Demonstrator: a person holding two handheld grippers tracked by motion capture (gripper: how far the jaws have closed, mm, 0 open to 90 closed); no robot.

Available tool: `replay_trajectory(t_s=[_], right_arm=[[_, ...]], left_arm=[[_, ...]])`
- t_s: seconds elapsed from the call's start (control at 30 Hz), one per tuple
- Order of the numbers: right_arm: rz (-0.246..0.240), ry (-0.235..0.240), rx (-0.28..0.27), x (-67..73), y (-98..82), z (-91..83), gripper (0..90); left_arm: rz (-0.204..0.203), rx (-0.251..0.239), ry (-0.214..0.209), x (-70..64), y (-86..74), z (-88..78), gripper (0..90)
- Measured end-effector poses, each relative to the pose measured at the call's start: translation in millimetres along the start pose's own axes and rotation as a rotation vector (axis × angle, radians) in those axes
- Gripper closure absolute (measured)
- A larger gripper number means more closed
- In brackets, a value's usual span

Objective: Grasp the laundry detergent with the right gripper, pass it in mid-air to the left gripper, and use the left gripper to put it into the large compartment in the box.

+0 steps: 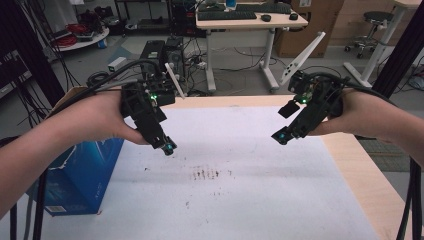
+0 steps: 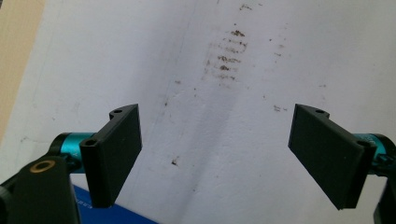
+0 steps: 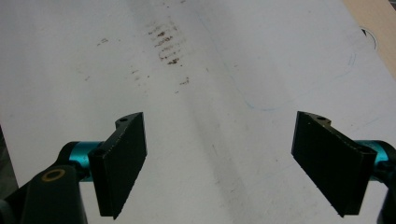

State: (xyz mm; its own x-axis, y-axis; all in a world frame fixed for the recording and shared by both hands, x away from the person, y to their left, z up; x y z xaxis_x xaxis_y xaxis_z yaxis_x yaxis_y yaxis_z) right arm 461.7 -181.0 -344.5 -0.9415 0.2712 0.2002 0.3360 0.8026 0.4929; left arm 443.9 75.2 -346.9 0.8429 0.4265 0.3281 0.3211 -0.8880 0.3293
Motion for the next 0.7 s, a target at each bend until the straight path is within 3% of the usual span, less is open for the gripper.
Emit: replay_trajectory(t_s=[0.7], right_arm=[[-0.002,0.009,0.005,-0.9,0.8,2.7,17.4]], left_arm=[[-0.009,0.006,0.001,1.8,-2.0,3.1,17.5]])
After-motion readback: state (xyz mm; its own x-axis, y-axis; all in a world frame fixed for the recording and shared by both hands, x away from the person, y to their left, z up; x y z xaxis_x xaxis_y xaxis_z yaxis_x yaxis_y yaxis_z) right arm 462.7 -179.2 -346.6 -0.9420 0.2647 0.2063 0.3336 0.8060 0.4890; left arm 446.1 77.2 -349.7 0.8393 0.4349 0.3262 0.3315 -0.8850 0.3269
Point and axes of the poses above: each handheld gripper's, and its own axes: z roughly forward along the jaws, y roughly out of its top, x roughly to its left, the point moved 8 cm from there along z, roughly forward along the jaws, and after that the axes turned 14 degrees about y, right-handed, at the moved point
